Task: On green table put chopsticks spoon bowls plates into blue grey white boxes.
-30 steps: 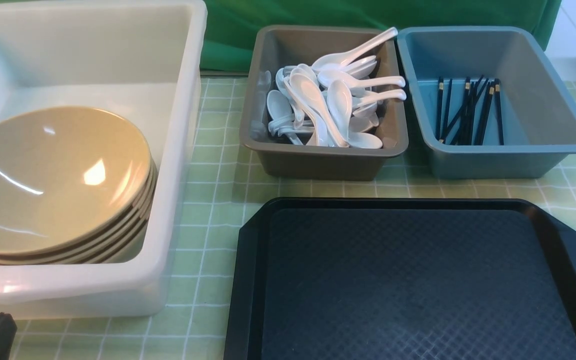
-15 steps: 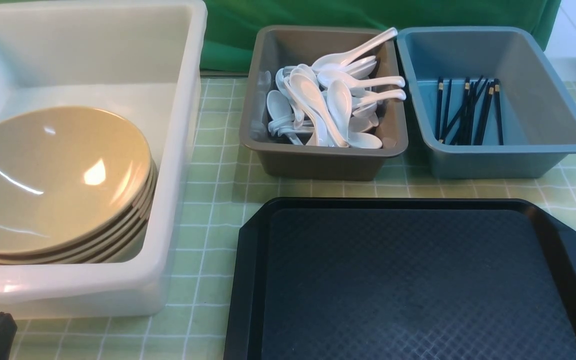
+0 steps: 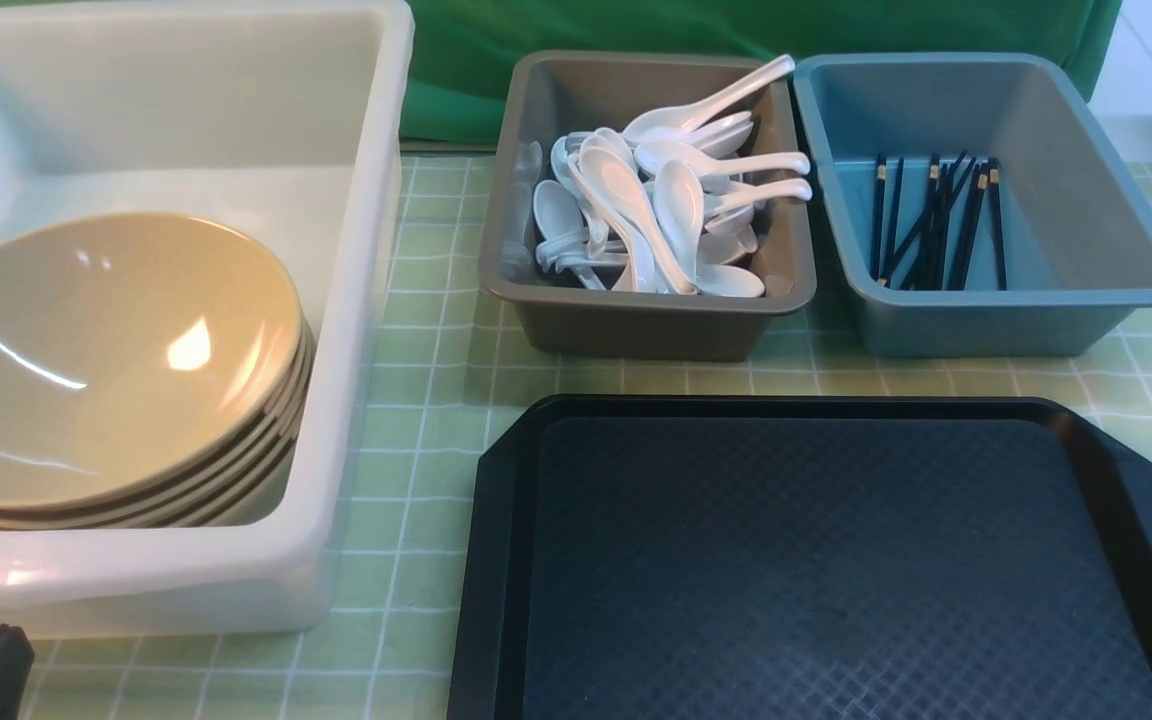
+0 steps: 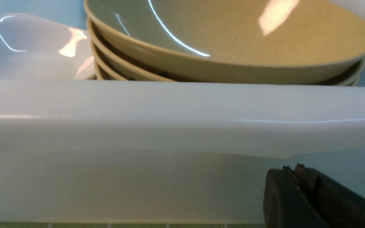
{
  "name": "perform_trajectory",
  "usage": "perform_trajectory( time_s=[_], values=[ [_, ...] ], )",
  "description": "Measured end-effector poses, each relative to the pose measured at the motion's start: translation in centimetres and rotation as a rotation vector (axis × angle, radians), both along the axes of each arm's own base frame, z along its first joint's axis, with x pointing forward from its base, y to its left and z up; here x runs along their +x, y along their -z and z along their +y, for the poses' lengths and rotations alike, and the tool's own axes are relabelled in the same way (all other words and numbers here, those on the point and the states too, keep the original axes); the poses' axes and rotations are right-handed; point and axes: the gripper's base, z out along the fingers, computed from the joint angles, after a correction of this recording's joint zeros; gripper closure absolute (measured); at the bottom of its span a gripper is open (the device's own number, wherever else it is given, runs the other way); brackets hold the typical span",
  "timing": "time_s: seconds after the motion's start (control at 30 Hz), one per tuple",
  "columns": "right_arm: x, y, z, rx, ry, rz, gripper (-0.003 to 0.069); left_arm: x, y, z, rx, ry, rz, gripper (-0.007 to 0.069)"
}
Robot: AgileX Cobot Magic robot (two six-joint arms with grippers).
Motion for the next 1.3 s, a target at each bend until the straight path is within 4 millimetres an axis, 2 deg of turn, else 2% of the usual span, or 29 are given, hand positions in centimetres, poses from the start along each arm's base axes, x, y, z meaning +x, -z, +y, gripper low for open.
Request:
perform_trajectory(
  time_s=[1.3],
  values=[
    [0.01, -0.01, 0.0, 0.0, 0.0, -0.003, 0.0536, 0.0, -0.01, 0.0, 0.001, 0.0, -0.001, 0.0627]
  ],
)
